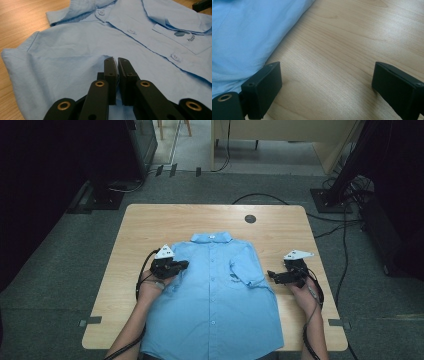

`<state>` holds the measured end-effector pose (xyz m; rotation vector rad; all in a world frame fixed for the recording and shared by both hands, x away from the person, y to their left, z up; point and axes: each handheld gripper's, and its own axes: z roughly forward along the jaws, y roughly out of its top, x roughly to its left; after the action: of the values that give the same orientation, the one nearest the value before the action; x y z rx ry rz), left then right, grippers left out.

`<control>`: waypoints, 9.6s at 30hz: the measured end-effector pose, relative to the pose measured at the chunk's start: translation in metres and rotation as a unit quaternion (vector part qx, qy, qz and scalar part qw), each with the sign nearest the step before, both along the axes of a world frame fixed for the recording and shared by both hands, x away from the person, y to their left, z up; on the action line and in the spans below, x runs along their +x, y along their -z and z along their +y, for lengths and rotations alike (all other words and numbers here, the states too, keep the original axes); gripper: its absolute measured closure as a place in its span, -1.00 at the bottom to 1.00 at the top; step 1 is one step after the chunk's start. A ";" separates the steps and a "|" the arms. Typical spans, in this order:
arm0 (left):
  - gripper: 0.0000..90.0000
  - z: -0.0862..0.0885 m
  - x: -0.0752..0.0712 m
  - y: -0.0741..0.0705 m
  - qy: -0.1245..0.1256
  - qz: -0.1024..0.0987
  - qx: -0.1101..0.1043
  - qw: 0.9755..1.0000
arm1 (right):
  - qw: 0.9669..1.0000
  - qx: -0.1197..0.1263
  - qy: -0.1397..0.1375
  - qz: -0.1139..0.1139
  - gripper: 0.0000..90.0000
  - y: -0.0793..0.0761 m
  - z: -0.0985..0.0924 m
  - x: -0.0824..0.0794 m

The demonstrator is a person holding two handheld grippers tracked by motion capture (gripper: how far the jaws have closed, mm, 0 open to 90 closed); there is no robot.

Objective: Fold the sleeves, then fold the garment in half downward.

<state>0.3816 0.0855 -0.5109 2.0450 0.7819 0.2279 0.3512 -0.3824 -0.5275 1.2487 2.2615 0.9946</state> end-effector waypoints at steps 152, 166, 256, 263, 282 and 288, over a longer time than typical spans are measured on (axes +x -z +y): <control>-0.42 0.086 -0.012 -0.001 -0.046 -0.013 0.017 0.999 | 1.000 0.001 0.005 0.001 -0.81 0.000 0.000 0.000; -0.43 0.095 -0.012 0.003 -0.057 -0.006 0.018 0.998 | 1.000 0.001 0.006 0.001 -0.81 0.000 0.000 -0.001; -0.49 0.086 -0.005 -0.010 -0.097 0.007 0.034 0.995 | 1.000 0.017 0.020 0.002 -0.50 -0.023 0.026 0.016; -0.53 0.080 0.003 -0.018 -0.092 -0.001 0.034 0.995 | 1.000 0.016 0.021 0.000 -0.49 -0.023 0.030 0.018; -0.47 0.055 0.017 -0.016 -0.076 -0.006 0.062 0.995 | 1.000 0.004 0.028 -0.007 -0.35 -0.028 0.034 0.024; -0.39 0.049 0.017 -0.017 -0.076 -0.011 0.065 0.995 | 0.999 0.028 0.014 0.010 -0.12 -0.030 0.038 0.027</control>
<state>0.3990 0.1343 -0.4934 2.1013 0.9325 0.3952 0.3778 -0.3445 -0.4979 1.3152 2.2384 1.0469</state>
